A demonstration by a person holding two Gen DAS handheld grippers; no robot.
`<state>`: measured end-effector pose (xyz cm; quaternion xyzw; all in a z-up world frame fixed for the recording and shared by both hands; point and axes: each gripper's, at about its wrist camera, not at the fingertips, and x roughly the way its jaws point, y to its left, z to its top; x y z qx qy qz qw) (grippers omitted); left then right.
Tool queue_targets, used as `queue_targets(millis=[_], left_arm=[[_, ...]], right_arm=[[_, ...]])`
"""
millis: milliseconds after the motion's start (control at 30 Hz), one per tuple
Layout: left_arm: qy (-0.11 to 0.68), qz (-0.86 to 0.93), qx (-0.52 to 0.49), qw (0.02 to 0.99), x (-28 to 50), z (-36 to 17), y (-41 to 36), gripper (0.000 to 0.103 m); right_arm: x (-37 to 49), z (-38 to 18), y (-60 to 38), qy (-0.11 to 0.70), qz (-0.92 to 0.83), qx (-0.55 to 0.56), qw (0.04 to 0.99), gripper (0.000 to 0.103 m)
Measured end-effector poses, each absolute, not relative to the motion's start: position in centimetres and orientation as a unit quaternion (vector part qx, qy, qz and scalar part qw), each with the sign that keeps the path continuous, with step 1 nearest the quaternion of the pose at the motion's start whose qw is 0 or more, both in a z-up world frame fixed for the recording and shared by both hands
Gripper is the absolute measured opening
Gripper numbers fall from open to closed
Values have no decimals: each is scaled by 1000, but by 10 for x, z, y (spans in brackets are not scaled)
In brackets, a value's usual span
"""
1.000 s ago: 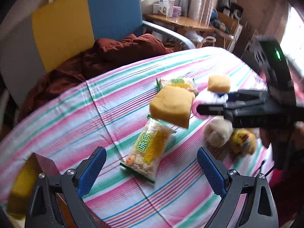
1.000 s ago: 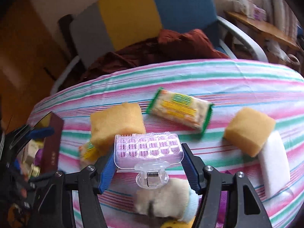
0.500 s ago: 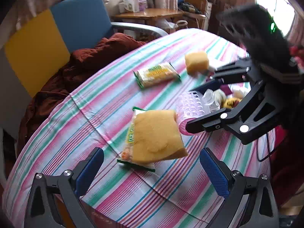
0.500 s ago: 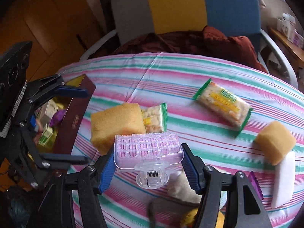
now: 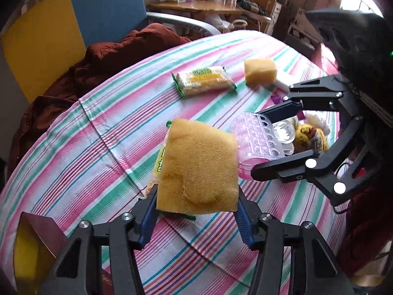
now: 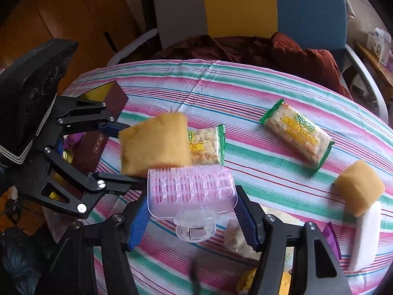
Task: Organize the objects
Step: 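Place the sponge and pink roller into the gold tray, opening both grippers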
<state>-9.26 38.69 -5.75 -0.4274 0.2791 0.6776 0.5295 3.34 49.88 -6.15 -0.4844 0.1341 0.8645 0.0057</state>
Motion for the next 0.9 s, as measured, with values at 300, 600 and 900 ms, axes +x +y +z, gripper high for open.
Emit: queue_targets(millis=[300,600,900], left_arm=[[226,718,-409,516,-88,-28,353,50],[156,774,-425,442,-111,-2,283,50],[112,832,-407,360,-98,20,144,57]], right_arm=[[37,-44,493,138,889,-436,-13,64],[35,-43,486,133,884,-447,3,64],[8,-13,401,82,892,-442,-50,64]])
